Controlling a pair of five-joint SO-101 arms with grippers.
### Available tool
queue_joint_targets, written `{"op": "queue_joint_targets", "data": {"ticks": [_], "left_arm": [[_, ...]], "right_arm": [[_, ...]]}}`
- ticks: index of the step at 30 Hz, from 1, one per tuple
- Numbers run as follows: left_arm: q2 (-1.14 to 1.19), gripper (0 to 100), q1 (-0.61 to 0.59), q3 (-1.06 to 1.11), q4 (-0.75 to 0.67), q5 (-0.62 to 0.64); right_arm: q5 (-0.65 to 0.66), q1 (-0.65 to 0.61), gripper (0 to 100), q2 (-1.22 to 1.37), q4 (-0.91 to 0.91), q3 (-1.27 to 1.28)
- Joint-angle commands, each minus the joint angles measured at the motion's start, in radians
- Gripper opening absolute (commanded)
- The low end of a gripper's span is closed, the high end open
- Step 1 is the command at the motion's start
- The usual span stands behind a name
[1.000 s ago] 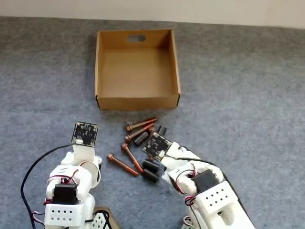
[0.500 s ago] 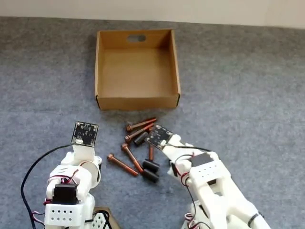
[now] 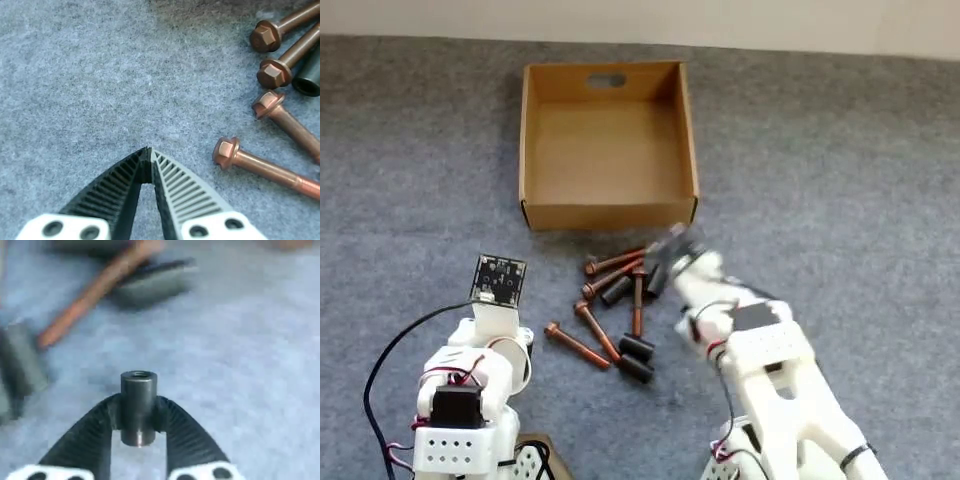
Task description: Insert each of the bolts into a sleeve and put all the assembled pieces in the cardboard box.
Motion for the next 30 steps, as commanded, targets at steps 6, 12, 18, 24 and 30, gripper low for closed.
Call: {"op": "queue_joint_targets", "data": {"ticks": [6, 12, 18, 24, 30], "left_arm": [[-0.004, 1, 0.016, 0.016, 0.002, 0.006], [-0.004, 1, 0.016, 0.016, 0.002, 0.006], [-0.004, 1, 0.016, 0.016, 0.002, 0.006], [-0.004, 1, 0.015, 0.016, 0.002, 0.006], [-0.004, 1, 0.013, 0.016, 0.002, 0.006]], "right_arm": [[-0.247, 0.176, 0.9, 0.008, -0.005, -0.012], [-0.295, 0.13, 8.8, 0.073, 0.159, -0.091], [-0.299, 0.12, 10.4, 0.364, 0.441, -0.432], [-0.285, 0.117, 12.2, 0.611, 0.493, -0.61], [-0.167, 0.12, 17.0, 0.684, 0.492, -0.615]]}}
